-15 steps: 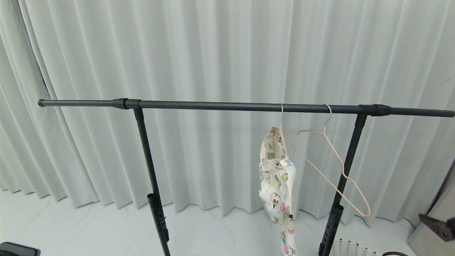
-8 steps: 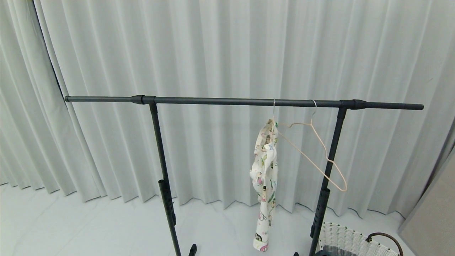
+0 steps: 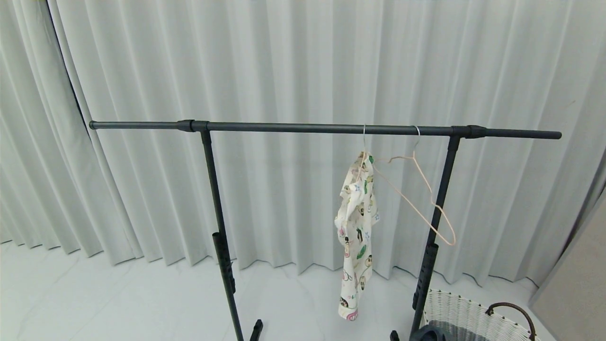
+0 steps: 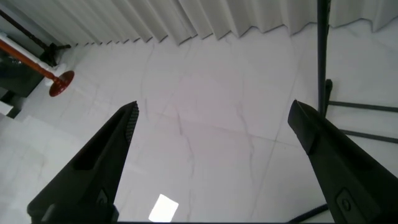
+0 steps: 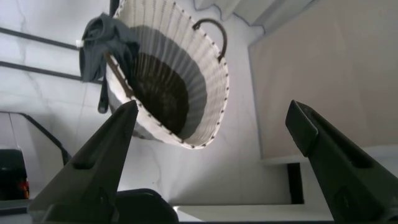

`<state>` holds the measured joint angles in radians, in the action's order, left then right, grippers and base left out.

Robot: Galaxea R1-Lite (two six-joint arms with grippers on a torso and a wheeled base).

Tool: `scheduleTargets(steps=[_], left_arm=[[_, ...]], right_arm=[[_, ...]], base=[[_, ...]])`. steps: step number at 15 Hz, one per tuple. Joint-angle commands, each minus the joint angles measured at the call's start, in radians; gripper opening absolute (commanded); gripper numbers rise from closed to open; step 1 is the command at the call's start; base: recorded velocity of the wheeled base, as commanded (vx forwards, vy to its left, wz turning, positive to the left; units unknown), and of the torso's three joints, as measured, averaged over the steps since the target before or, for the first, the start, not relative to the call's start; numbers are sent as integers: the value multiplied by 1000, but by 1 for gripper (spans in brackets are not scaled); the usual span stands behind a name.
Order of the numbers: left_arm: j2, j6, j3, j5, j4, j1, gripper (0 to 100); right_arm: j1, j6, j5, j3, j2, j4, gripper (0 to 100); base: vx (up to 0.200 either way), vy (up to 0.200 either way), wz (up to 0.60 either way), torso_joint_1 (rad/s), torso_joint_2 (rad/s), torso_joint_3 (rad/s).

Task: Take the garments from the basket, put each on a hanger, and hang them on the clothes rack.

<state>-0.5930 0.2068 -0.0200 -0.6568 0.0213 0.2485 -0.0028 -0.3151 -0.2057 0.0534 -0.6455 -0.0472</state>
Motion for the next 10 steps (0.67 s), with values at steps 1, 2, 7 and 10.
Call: scheduleTargets(steps=[1,2,7,10], left_arm=[[-7,0,0,-1,0,0,100],[-8,0,0,-1,0,0,100],[-8,2,0,0,0,3,100],[-10,3,0,0,0,3,100]], right_arm=[[0,5,0,0,-17,0,100],[0,7,0,-1,-17,0,100],[1,7,0,-1,-22,0,100],[0,7,0,-1,-25,0,100]], base=[[0,0,0,-212,461,237],[0,0,0,-227,491,251],[0,0,0,-248,508,256],[0,0,0,-248,496,256]])
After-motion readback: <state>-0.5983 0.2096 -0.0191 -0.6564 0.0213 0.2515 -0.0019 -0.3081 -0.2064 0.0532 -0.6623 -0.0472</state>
